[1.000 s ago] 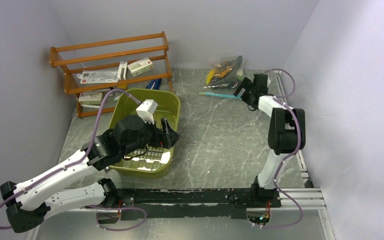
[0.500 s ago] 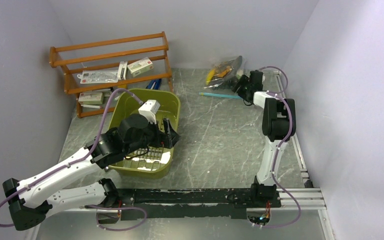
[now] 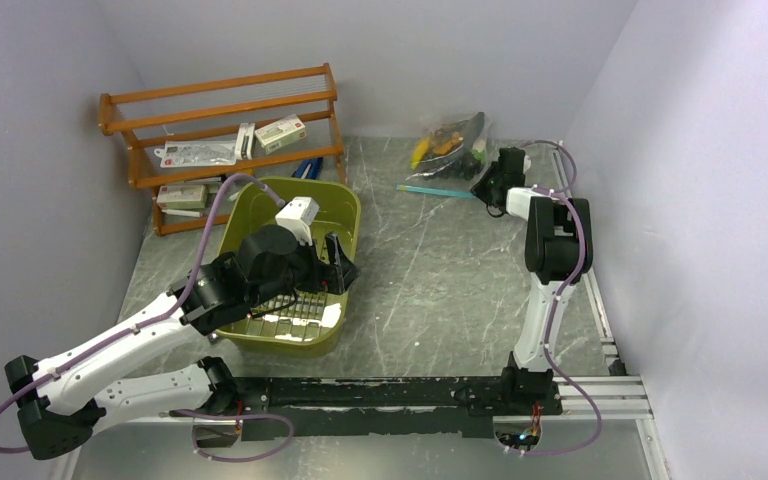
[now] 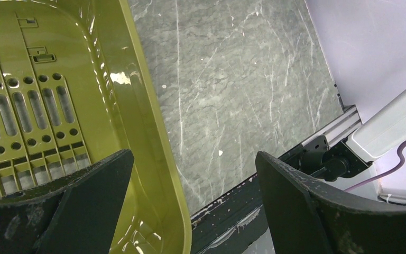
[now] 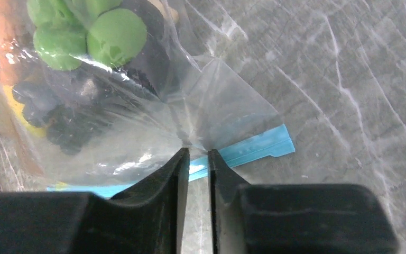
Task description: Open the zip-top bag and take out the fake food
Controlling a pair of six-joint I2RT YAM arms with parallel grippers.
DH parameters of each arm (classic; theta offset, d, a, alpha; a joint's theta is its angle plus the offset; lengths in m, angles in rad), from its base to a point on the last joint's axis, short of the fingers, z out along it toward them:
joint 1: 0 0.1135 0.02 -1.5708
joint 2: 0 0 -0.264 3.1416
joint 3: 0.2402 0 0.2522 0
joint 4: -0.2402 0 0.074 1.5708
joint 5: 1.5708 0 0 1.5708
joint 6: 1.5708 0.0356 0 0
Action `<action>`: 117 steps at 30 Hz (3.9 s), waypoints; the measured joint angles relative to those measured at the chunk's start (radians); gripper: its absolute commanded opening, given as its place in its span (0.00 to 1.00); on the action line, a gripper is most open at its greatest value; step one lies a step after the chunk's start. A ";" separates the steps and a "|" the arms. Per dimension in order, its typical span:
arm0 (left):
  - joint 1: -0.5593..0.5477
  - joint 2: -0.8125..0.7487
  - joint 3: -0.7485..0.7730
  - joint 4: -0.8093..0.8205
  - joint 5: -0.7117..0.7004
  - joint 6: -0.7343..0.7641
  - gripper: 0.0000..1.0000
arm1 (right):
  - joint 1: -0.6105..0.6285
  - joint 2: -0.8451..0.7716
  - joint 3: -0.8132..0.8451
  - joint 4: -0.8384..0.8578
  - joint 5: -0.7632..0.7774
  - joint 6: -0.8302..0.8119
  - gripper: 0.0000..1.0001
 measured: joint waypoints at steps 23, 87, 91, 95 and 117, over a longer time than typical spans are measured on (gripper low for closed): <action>0.000 -0.018 0.003 -0.013 -0.016 -0.001 0.99 | 0.103 -0.122 -0.020 -0.021 0.270 -0.290 0.80; 0.000 -0.085 -0.031 0.008 0.043 -0.023 0.99 | -0.040 -0.073 -0.031 -0.142 -0.322 -0.379 0.05; 0.000 -0.055 -0.040 0.074 0.088 -0.024 0.99 | -0.039 -0.153 -0.152 -0.094 -0.329 -0.309 0.01; -0.004 0.015 -0.049 0.168 0.137 -0.036 0.99 | -0.039 -0.384 -0.423 -0.024 -0.383 -0.183 0.01; -0.260 0.583 0.057 0.439 -0.087 -0.453 0.92 | -0.011 -1.680 -1.097 -0.334 -0.521 0.261 0.04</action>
